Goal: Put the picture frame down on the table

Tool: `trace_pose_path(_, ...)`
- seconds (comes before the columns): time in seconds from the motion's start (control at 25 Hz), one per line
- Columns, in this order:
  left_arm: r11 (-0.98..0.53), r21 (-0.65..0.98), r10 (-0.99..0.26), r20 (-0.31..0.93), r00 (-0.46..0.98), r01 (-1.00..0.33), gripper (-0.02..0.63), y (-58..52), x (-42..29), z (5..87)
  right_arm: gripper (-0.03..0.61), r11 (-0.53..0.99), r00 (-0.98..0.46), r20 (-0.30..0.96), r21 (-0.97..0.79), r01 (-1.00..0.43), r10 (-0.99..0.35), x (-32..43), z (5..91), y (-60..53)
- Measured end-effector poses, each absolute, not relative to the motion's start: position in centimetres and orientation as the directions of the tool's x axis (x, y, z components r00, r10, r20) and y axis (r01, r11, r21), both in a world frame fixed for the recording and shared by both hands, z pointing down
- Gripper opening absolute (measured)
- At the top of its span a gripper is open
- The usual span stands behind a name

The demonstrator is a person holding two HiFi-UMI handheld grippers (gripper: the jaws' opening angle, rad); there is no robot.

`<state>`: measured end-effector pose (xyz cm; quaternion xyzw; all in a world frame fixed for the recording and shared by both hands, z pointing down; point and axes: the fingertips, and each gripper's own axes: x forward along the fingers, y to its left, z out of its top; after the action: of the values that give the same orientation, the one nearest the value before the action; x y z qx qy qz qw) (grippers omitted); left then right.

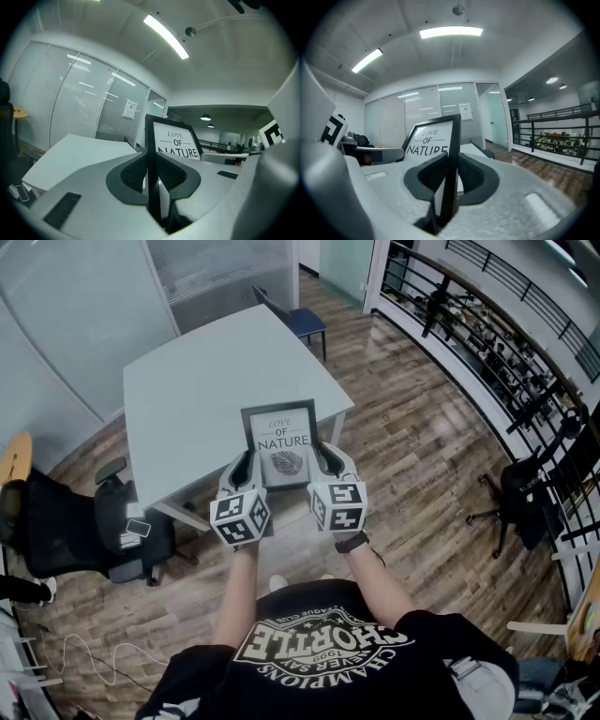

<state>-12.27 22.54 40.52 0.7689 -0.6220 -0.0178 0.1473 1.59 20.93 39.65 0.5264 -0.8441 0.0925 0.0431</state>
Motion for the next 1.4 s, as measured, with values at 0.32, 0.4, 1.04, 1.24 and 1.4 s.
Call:
trace_pose_path(0.32,-0.209,0.266,-0.955,0.151,0.255,-0.941,0.066,23.5,-8.5,40.5,0.066,0.401,-0.414,0.173,-0.104,-0.91,-0.894,5.4,39.5,22.4)
trace_pose_path(0.4,-0.22,0.269,-0.952,0.148,0.266,-0.938,0.066,23.6,-7.2,40.5,0.066,0.387,-0.4,0.175,-0.104,-0.916,-0.9,6.8,39.5,22.6)
trace_pose_path(1.04,-0.273,0.251,-0.933,0.165,0.319,-0.929,0.067,23.0,2.8,41.9,0.066,0.326,-0.352,0.183,-0.155,-0.932,-0.918,16.9,41.6,22.7)
trace_pose_path(1.24,-0.281,0.26,-0.924,0.187,0.334,-0.924,0.067,20.1,3.0,43.3,0.064,0.3,-0.333,0.208,-0.176,-0.938,-0.92,17.1,43.1,19.8)
trace_pose_path(1.4,-0.292,0.269,-0.916,0.197,0.349,-0.918,0.067,15.3,2.0,44.4,0.066,0.274,-0.314,0.231,-0.19,-0.943,-0.921,16.1,44.5,15.3)
